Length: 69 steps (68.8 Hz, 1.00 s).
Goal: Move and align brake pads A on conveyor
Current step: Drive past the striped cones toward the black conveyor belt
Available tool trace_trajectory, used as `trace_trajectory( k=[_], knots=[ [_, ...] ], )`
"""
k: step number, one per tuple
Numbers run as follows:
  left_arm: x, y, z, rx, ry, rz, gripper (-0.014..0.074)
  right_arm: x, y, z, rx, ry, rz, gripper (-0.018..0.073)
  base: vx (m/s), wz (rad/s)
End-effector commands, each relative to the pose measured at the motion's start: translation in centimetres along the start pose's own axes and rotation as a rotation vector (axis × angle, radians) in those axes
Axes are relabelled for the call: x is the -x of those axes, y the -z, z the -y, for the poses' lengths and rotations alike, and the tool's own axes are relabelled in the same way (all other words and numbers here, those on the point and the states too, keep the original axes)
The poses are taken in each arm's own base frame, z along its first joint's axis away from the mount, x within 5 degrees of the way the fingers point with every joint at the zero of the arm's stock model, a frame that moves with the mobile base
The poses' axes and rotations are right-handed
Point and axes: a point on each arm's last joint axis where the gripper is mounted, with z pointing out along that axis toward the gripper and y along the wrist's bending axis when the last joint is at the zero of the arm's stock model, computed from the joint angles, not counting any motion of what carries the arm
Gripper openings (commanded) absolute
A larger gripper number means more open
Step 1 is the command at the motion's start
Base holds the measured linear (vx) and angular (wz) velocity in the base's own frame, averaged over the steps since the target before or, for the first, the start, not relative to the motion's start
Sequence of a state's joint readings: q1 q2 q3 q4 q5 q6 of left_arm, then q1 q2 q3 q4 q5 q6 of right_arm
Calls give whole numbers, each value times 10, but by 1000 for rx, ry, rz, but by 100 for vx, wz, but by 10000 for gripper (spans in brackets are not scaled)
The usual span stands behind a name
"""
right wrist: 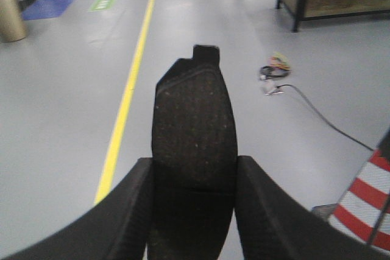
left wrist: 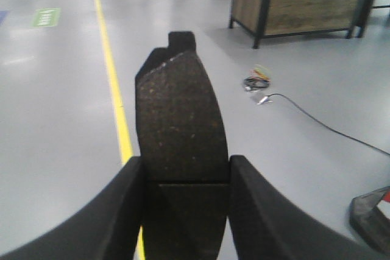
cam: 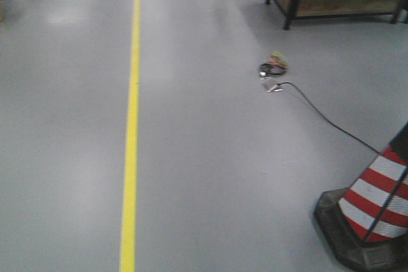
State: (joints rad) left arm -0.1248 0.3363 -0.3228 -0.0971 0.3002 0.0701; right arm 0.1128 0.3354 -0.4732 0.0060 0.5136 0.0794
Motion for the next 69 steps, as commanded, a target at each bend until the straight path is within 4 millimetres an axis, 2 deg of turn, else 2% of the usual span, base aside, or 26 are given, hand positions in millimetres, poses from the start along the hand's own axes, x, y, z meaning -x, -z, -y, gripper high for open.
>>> trace_trajectory(
  k=[1, 37, 69],
  knots=[
    [18, 2, 0, -1, 16, 123, -6, 18, 4, -1, 7, 12, 122, -7, 43, -56],
    [18, 2, 0, -1, 16, 123, -6, 18, 4, -1, 7, 12, 122, -7, 35, -71],
    [18, 2, 0, -1, 16, 123, -6, 18, 4, -1, 7, 12, 121, -7, 22, -82]
  ],
)
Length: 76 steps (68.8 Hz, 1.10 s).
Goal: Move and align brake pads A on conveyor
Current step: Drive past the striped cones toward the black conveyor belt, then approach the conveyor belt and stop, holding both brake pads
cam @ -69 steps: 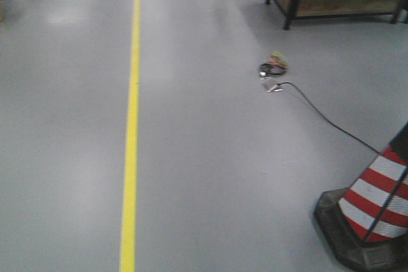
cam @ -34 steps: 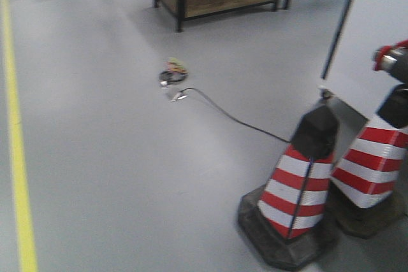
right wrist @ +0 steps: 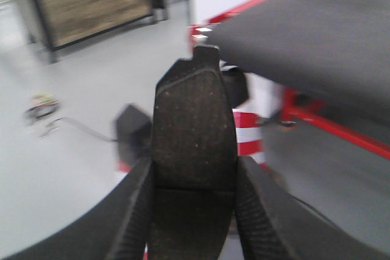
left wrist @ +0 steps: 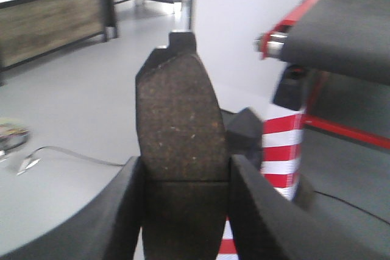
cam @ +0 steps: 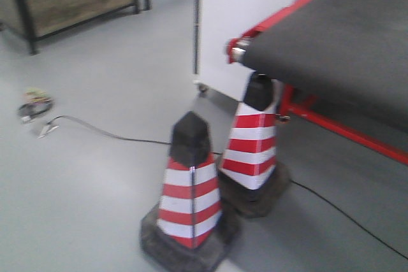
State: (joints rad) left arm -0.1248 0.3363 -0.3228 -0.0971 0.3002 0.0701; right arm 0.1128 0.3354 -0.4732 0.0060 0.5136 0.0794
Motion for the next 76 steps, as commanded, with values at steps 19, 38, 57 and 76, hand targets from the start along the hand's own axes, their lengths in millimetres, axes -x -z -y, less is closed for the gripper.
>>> trace_trajectory(
  k=[19, 38, 57, 76],
  knots=[
    [18, 2, 0, -1, 16, 123, -6, 18, 4, -1, 7, 12, 121, -7, 14, -82],
    [18, 2, 0, -1, 16, 123, -6, 18, 4, -1, 7, 12, 121, -7, 10, -65],
    [18, 2, 0, -1, 16, 123, -6, 18, 4, -1, 7, 12, 122, -7, 10, -57],
    [18, 2, 0, -1, 16, 123, -6, 18, 4, -1, 7, 12, 121, -7, 9, -41]
  ],
)
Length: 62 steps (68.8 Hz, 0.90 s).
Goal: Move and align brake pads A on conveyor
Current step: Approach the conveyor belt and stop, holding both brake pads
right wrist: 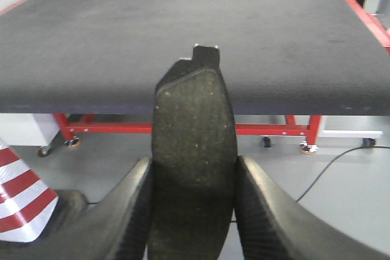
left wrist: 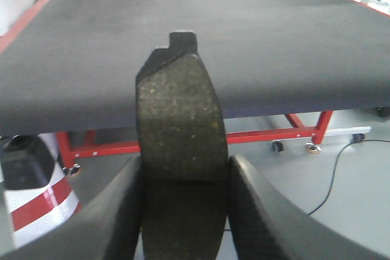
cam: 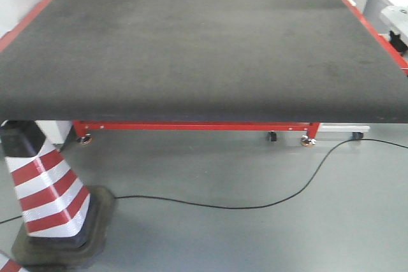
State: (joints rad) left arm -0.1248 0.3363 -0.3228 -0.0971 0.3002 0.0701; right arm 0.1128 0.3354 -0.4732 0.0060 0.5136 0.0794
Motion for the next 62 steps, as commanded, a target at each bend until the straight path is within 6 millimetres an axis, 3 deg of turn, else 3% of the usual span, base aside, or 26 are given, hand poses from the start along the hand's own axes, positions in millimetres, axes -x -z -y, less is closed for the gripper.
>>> trace_trajectory(
  k=[1, 27, 62],
  knots=[
    [18, 2, 0, -1, 16, 123, -6, 18, 4, -1, 7, 12, 121, -7, 10, -24],
    [18, 2, 0, -1, 16, 123, -6, 18, 4, -1, 7, 12, 121, -7, 15, -14],
    [18, 2, 0, -1, 16, 123, -6, 18, 4, -1, 7, 12, 121, -7, 31, 9]
  ],
)
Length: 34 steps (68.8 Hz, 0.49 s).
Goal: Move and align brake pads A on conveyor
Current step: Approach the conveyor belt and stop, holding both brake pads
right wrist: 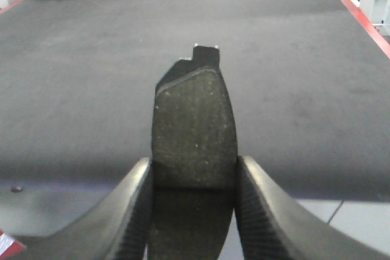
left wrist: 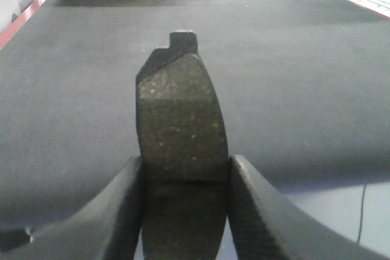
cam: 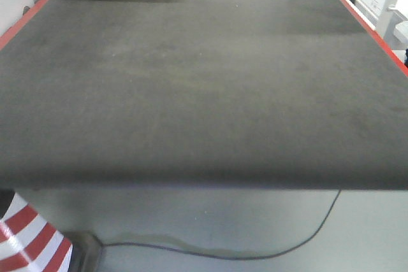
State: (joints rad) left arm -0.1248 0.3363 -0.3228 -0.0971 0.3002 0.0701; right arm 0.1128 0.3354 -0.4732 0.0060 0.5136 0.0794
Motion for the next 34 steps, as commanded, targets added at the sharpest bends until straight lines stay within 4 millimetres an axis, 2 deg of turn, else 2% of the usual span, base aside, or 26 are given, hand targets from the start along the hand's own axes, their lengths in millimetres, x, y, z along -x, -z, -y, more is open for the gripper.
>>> trace_trajectory(
  k=[1, 34],
  knots=[
    [18, 2, 0, -1, 16, 123, -6, 18, 4, -1, 7, 12, 121, -7, 34, 3],
    [18, 2, 0, -1, 16, 123, -6, 18, 4, -1, 7, 12, 121, -7, 33, -1]
  ],
)
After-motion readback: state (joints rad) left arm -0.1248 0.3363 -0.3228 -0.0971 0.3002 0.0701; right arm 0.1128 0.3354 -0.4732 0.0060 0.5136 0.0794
